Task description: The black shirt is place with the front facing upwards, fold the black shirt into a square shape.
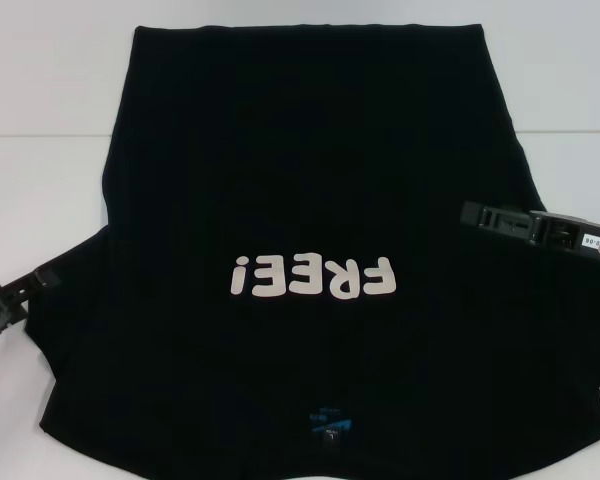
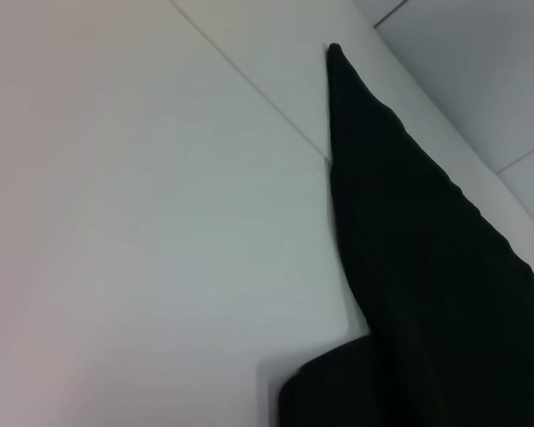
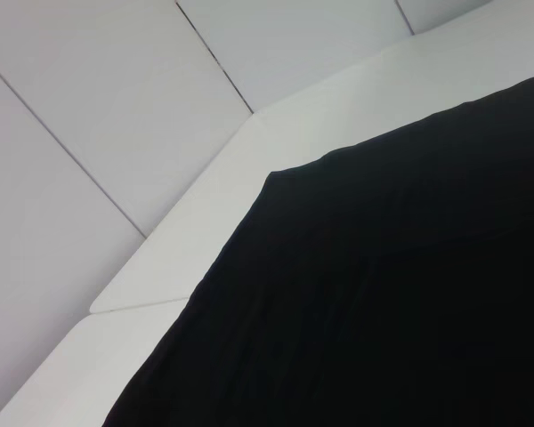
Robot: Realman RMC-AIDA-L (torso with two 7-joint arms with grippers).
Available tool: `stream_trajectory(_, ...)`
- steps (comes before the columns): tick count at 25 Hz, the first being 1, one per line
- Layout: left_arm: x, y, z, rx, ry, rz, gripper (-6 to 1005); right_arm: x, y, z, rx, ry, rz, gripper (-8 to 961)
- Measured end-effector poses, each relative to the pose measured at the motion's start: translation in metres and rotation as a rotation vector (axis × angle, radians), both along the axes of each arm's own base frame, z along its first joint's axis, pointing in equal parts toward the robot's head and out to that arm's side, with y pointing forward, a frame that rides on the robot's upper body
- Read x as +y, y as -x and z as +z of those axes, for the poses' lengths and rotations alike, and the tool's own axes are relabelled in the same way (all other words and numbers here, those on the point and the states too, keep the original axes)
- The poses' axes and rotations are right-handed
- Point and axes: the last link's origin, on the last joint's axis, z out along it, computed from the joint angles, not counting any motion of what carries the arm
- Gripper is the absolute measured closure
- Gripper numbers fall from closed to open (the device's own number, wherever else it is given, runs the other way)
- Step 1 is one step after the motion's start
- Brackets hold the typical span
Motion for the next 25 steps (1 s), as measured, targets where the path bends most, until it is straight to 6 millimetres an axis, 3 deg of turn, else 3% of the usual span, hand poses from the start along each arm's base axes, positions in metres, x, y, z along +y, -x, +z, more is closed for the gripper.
stream_trajectory(25, 0.003, -0.014, -0.002, -0.033, 0.035, -0.076, 129, 0.001, 0.002, 0.001, 0.003, 0.000, 0.007, 8)
